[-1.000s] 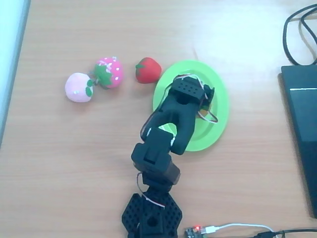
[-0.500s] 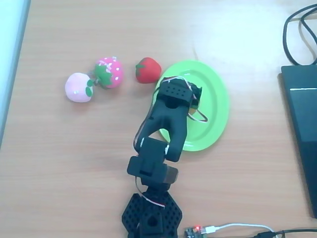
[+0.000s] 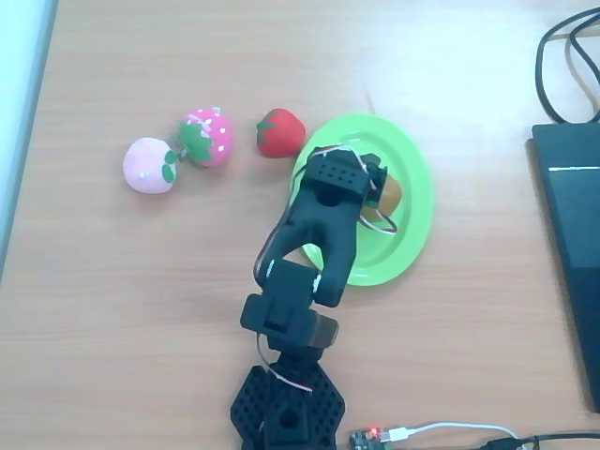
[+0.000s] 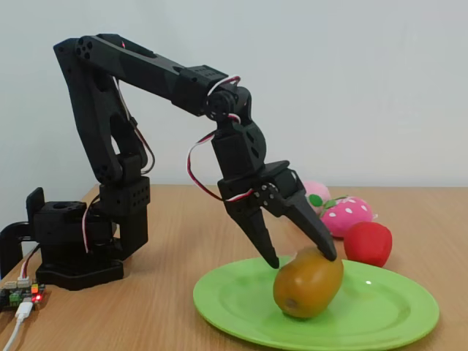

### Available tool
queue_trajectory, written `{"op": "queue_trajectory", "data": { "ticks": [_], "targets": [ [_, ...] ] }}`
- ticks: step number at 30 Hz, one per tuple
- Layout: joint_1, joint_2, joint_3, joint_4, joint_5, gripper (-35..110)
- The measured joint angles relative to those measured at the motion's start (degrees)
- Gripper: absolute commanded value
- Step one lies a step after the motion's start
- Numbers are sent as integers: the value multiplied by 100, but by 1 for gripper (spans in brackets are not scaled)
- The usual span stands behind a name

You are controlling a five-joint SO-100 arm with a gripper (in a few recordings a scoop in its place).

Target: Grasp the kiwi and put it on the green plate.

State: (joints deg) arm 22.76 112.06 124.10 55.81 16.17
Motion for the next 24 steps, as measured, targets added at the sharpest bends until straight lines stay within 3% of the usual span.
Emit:
{"op": "queue_trajectory", "data": {
  "ticks": [12,24],
  "targets": [
    [114,44,9,0,-105,41],
    [-404,1248,738,97,-105,36]
  ]
}}
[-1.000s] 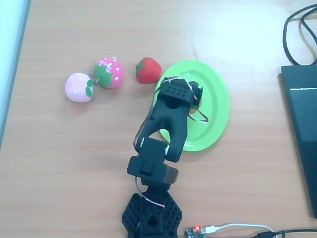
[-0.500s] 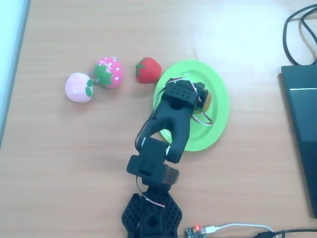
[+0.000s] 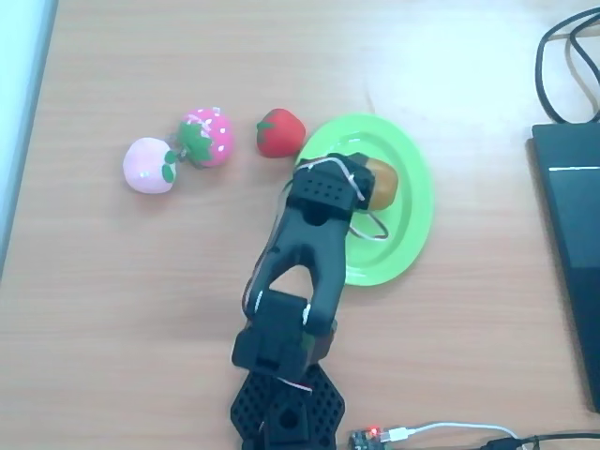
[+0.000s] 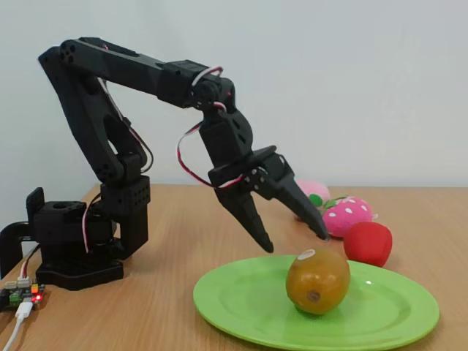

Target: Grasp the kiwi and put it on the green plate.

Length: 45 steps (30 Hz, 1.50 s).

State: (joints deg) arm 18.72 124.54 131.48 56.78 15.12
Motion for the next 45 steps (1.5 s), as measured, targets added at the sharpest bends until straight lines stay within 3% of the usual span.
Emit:
{"op": "queue_trajectory", "data": {
  "ticks": [14,24,45],
  "targets": [
    [-932,2522,1099,-114,-1002,-8],
    [-1283,4087,2610,-571,-1266,-8],
    [-2215,5871,4790,-519,-1591,-8]
  ]
}}
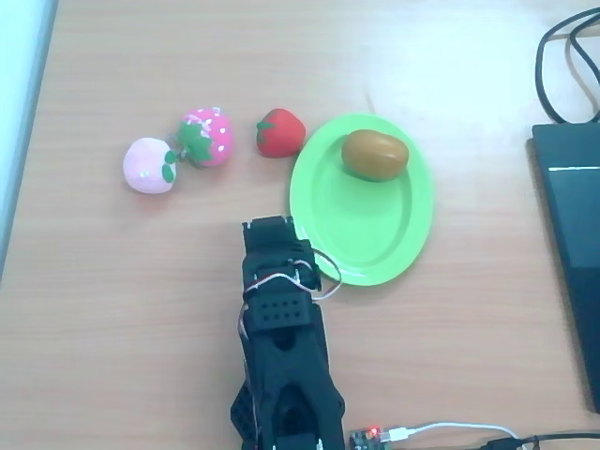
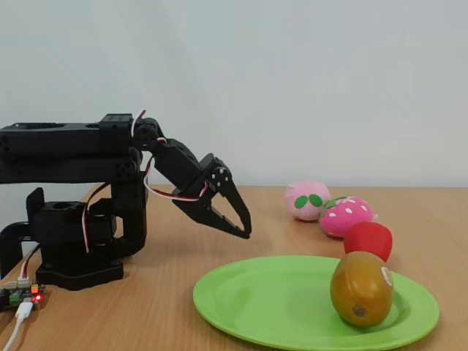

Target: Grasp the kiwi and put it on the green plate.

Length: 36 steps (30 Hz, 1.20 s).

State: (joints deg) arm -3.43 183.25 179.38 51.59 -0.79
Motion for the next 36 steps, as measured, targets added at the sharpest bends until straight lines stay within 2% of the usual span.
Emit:
{"op": "queue_trajectory", "data": {
  "ticks": [18,36],
  "targets": [
    [-123,431,-185,1784,229,-8],
    [-53,431,-193,1916,246,-7]
  ]
}}
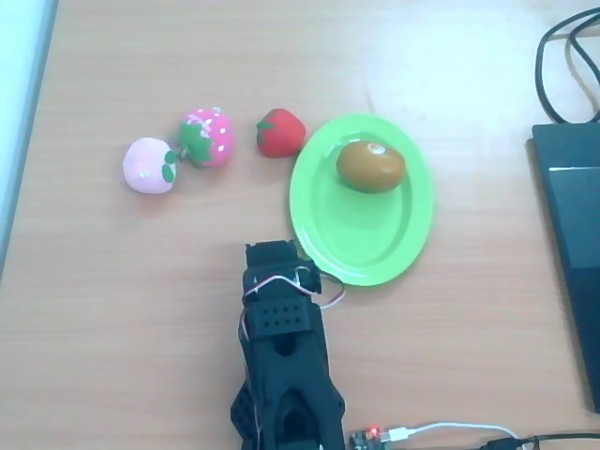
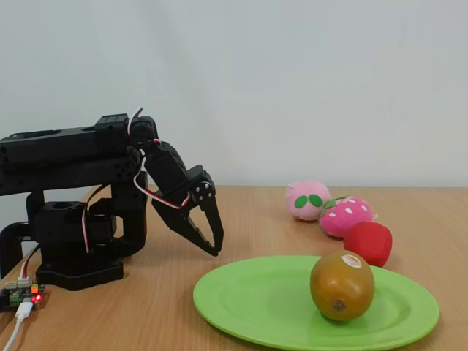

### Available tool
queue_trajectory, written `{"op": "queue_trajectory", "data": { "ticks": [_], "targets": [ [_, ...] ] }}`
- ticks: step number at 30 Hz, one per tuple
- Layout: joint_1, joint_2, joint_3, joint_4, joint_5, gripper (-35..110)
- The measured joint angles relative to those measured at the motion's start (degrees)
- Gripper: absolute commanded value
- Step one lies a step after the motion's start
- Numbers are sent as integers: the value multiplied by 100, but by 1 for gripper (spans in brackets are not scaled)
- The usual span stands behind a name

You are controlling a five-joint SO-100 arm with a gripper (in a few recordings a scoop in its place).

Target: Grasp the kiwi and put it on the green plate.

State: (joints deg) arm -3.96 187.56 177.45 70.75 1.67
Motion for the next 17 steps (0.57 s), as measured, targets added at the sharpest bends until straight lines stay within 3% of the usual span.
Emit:
{"op": "queue_trajectory", "data": {
  "ticks": [17],
  "targets": [
    [-79,0,0,0,0,-8]
  ]
}}
